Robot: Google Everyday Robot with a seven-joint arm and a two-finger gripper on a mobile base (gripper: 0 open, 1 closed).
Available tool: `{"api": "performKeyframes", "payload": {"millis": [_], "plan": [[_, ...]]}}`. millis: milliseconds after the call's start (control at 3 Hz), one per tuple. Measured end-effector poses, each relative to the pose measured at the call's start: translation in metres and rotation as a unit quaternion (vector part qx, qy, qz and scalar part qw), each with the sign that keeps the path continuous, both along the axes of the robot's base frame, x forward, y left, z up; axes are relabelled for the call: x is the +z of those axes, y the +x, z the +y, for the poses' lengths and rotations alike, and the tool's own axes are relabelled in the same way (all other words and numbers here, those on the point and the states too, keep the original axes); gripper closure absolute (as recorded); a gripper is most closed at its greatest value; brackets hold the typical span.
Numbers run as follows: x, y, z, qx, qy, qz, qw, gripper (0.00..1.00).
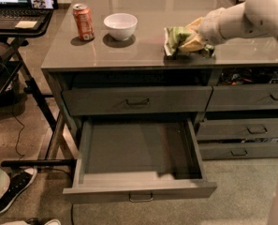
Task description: Pick green jalapeno chip bag from middle drawer and place on counter
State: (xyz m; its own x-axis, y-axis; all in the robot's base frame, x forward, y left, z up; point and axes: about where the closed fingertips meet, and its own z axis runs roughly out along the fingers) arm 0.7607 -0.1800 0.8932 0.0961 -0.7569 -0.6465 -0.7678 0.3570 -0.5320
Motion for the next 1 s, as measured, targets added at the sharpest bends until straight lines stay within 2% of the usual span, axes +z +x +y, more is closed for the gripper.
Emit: {"api": "performKeyframes", "payload": {"millis": [667,1000], "plan": [[-0.0192,0.0259,0.0001,-0.016,0.060,0.007,0.9980,0.35],[-0.0193,0.0260,0.0001,-0.016,0.060,0.007,0.9980,0.11]]}}
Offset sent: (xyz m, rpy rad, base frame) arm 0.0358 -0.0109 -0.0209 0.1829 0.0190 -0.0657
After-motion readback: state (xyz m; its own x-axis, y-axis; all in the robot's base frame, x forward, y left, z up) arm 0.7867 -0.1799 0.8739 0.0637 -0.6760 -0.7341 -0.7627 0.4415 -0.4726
